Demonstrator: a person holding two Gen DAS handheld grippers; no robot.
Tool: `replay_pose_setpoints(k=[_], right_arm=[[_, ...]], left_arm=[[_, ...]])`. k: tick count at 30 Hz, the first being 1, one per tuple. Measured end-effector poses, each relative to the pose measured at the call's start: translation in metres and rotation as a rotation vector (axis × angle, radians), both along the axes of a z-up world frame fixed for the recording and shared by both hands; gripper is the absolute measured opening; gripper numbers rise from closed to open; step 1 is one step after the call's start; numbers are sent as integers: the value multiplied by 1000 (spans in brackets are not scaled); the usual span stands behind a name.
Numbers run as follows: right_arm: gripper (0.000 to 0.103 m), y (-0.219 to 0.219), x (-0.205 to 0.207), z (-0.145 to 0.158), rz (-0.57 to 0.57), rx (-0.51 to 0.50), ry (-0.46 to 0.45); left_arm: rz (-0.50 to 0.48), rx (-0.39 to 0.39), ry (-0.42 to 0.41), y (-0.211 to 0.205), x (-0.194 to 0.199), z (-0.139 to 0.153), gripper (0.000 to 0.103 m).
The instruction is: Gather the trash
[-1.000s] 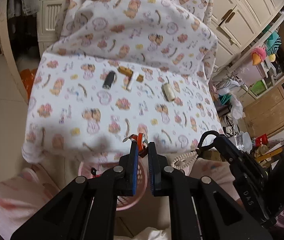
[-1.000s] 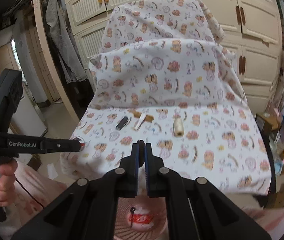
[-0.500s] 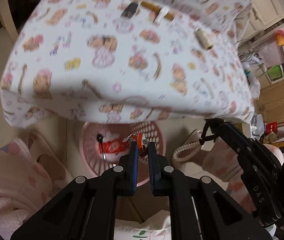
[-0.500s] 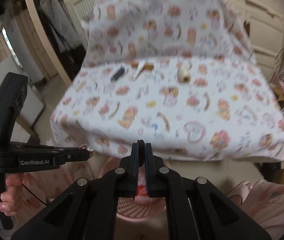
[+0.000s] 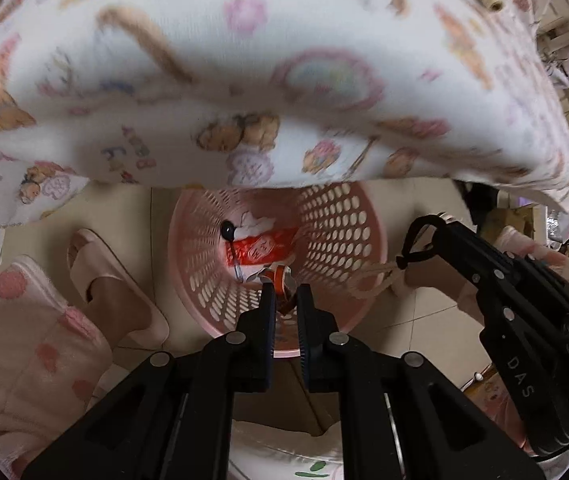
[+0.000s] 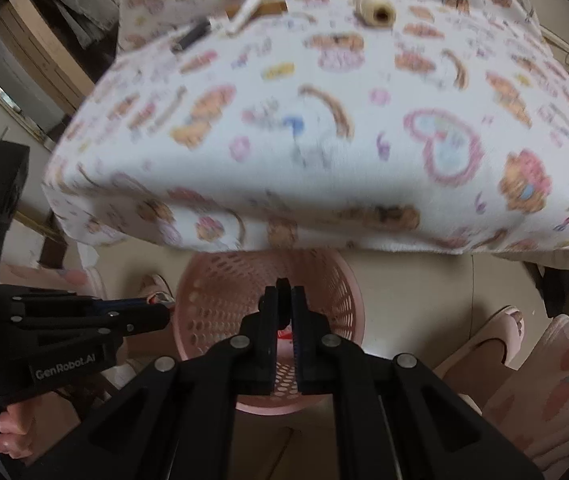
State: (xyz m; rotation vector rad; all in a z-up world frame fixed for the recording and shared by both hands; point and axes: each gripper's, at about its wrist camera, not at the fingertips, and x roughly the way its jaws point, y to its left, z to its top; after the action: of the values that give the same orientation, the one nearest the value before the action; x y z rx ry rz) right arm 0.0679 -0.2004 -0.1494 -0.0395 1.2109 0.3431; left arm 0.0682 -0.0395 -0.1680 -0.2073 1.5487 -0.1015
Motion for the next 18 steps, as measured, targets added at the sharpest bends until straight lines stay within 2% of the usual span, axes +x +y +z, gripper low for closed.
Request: replay_pose_setpoints(k=[6, 8, 9, 10, 11, 12, 15, 17, 18], right_arm=[[7, 3, 2, -20, 13, -59, 25], [7, 4, 3, -26, 16, -84, 37], [9, 4, 5, -28, 14, -91, 40], [17, 4, 6, -29, 12, -93, 42], [23, 3, 6, -30, 10, -93, 45], [34, 2, 7, -31, 10, -93, 46], [36, 1, 6, -29, 5, -94, 36], [44, -1, 6, -27, 6, -88, 38], [50, -1, 6, -26, 2, -89, 31]], left_arm=[[11, 42, 37, 6, -4, -13, 10], [20, 38, 41, 8, -5, -12, 13], [25, 34, 39, 9, -6, -10, 19], [28, 35, 34, 10, -6, -9, 29], [33, 39, 25, 11, -6, -6, 32], [36, 41, 16, 11, -6, -3, 36], [43, 25, 2, 14, -7, 3, 47], [47, 29, -18, 15, -7, 9, 50], [46, 43, -37, 16, -7, 13, 56]])
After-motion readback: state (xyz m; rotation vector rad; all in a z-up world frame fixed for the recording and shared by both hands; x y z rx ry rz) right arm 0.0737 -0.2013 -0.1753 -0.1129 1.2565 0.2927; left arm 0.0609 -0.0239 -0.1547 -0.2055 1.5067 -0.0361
